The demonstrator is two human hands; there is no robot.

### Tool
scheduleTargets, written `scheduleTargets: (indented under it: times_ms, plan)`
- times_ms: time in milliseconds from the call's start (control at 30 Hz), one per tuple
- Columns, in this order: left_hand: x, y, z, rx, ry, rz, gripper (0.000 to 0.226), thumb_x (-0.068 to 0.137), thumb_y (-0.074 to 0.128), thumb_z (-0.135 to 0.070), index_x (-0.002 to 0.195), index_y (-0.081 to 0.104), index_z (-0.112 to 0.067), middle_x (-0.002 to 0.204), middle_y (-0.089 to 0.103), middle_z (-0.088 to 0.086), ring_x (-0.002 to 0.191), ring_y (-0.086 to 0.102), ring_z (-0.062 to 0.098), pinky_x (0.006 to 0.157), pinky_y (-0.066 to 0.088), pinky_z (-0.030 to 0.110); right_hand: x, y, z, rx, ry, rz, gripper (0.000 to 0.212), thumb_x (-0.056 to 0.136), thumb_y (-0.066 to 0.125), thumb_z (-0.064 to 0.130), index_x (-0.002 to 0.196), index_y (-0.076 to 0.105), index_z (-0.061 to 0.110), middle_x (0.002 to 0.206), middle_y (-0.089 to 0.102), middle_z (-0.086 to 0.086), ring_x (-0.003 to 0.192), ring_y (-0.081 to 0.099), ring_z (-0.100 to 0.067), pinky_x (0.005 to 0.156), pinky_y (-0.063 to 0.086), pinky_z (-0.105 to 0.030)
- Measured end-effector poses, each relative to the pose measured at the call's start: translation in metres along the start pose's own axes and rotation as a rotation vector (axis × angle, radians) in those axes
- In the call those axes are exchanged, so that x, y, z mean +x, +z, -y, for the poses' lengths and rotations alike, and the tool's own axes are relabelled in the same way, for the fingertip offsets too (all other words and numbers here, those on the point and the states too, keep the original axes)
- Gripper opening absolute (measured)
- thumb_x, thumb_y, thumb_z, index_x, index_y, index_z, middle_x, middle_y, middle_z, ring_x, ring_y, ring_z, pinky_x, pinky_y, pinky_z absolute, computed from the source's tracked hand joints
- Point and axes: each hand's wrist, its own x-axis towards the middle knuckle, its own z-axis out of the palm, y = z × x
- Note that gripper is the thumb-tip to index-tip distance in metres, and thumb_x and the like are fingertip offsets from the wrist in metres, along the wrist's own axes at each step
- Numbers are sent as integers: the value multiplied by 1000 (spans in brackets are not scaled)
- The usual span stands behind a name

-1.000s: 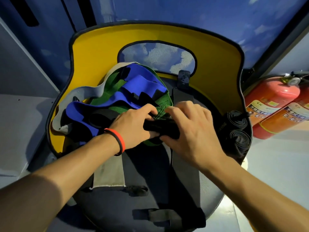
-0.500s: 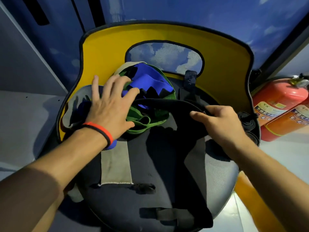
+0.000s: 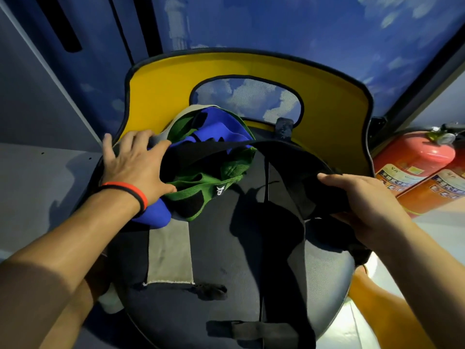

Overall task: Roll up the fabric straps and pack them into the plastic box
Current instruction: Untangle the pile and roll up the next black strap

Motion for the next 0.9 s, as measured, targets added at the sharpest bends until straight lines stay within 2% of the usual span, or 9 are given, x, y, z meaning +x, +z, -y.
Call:
scheduleTargets:
  times_ms: [133, 200, 267, 367, 500, 567, 667, 800, 900]
  plan:
    - [5, -1, 1, -80, 52, 67, 106, 61, 89, -53, 149, 31, -41, 151, 32, -2, 143, 24, 27, 119, 14, 62, 3, -1, -12, -246, -3, 164, 20, 82, 80, 18, 85, 73, -1, 70, 67, -22, 62, 64, -28, 62, 48, -36]
    - [4, -3, -6, -175, 164, 147, 103, 64, 86, -53, 150, 31, -42, 152, 29, -9, 145, 21, 21, 121, 9, 57, 5, 2, -21, -506, -83, 251, 24, 80, 82, 22, 70, 68, 4, 60, 60, -13, 57, 56, -23, 57, 42, -37]
    - [0, -5, -15, -236, 240, 189, 91, 70, 79, -62, 148, 38, -38, 151, 35, -13, 145, 25, 17, 122, 5, 55, 7, 7, -34, -908, -281, 284, 44, 75, 83, 40, 62, 55, 9, 58, 55, -4, 57, 54, -27, 54, 42, -41]
    - [-4, -5, -20, -260, 323, 177, 74, 81, 70, -61, 146, 42, -39, 146, 44, -14, 142, 32, 14, 119, 12, 46, 2, 13, -41, -1232, -370, 161, 57, 73, 75, 67, 66, 49, 16, 69, 57, -4, 66, 58, -27, 55, 42, -35]
    - [-6, -2, -26, -299, 431, 54, 51, 90, 73, -35, 137, 56, -41, 132, 59, -17, 128, 48, 14, 106, 20, 39, -8, 16, -27, -1405, -479, -94, 76, 72, 40, 95, 70, 50, 19, 70, 54, 2, 63, 57, -22, 55, 46, -31]
    - [-10, 2, -32, -291, 483, 8, 47, 88, 76, -23, 130, 64, -39, 123, 64, -15, 113, 57, 16, 99, 21, 35, -9, 22, -22, -1318, -664, -170, 65, 78, 44, 90, 78, 52, 25, 79, 52, 4, 69, 56, -21, 60, 48, -34]
    - [-14, 8, -43, -265, 601, -128, 49, 78, 76, -1, 115, 74, -33, 107, 66, -11, 92, 63, 20, 90, 28, 36, -3, 39, -23, -1163, -971, -159, 44, 81, 70, 61, 95, 59, 21, 90, 52, 1, 79, 53, -25, 69, 43, -39]
    - [-20, 5, -60, -219, 784, -293, 42, 82, 46, -4, 100, 77, -26, 100, 69, -7, 92, 65, 22, 84, 37, 38, -8, 67, -30, -1239, -1086, -78, 48, 79, 73, 46, 119, 62, 22, 111, 54, 0, 96, 51, -26, 88, 36, -39]
    - [-23, 3, -64, -245, 838, -342, 41, 82, 50, 0, 104, 76, -23, 102, 71, -6, 94, 66, 21, 86, 38, 38, -5, 85, -39, -1296, -1107, -55, 28, 82, 69, 45, 104, 68, 28, 99, 57, 4, 89, 50, -24, 92, 32, -38]
